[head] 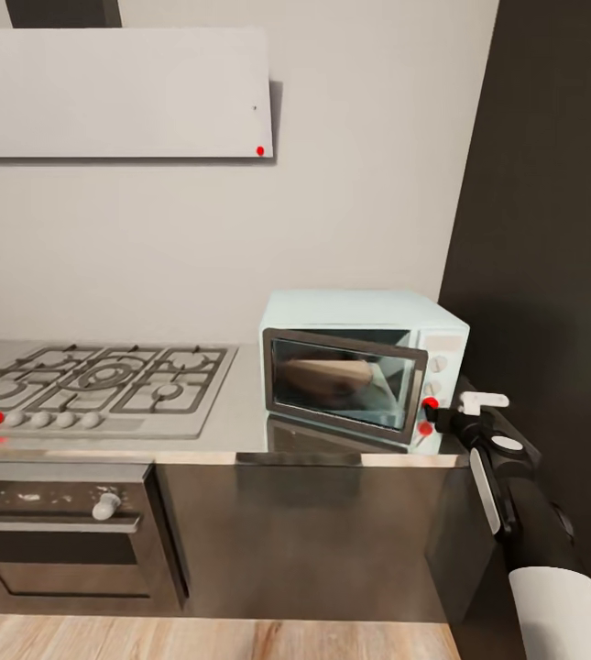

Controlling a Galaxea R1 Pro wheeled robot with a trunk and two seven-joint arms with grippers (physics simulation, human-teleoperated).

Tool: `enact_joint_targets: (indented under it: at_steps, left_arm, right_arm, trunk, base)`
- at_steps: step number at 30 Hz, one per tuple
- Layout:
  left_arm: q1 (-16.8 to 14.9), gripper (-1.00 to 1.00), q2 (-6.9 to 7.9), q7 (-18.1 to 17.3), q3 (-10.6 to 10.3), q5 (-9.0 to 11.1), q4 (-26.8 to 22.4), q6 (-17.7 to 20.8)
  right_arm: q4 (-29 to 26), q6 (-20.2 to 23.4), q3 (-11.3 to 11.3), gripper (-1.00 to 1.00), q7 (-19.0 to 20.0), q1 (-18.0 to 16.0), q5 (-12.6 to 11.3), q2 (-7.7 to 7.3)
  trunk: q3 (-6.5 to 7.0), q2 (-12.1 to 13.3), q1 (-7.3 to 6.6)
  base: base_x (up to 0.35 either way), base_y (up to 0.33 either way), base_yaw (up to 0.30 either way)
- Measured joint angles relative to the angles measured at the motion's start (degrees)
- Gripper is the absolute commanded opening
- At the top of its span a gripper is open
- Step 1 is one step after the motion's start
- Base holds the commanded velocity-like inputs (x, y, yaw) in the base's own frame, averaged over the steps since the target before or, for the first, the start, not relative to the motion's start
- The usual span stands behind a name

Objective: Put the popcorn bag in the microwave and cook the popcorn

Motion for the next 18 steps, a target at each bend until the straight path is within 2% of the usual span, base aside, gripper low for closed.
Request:
enact_joint_targets:
  at_steps: [6,10,12,16,18]
  left_arm:
    - [-0.01,1.00,0.00,0.01,0.00,0.03,-0.02,-0.01]
    - [0.01,1.00,0.00,-0.02,0.01,0.03,0.00,0.00]
    - [0.01,1.00,0.00,0.00,0.01,0.03,-0.03,0.00]
    - [0.01,1.00,0.00,-0.01,0.01,0.03,-0.01,0.00]
    - [0.01,1.00,0.00,0.00,0.01,0.03,-0.03,0.00]
  right_arm:
    - [-0.03,0.07,0.15,1.00,1.01,0.00,-0.24,-0.11]
    - [-0.07,0.40,0.06,1.00,7.91,-0.02,0.48,-0.27]
    - [0.01,0.46,-1.03,1.00,10.28,-0.01,0.85,-0.28]
    - [0.08,0.42,-1.77,1.00,12.18,0.01,1.06,-0.35]
    - [0.09,0.42,-2.76,1.00,14.50,0.02,1.16,-0.38]
  trunk:
    - [0.00,0.00,0.01]
    - [0.01,0.00,0.01]
    - [0.00,0.00,0.01]
    - [-0.01,0.00,0.01]
    - [-0.01,0.00,0.01]
  base:
    - [0.008,0.000,0.000]
    - [0.000,0.000,0.000]
    - [0.000,0.000,0.000]
    - [0.000,0.000,0.000]
    - [0.000,0.000,0.000]
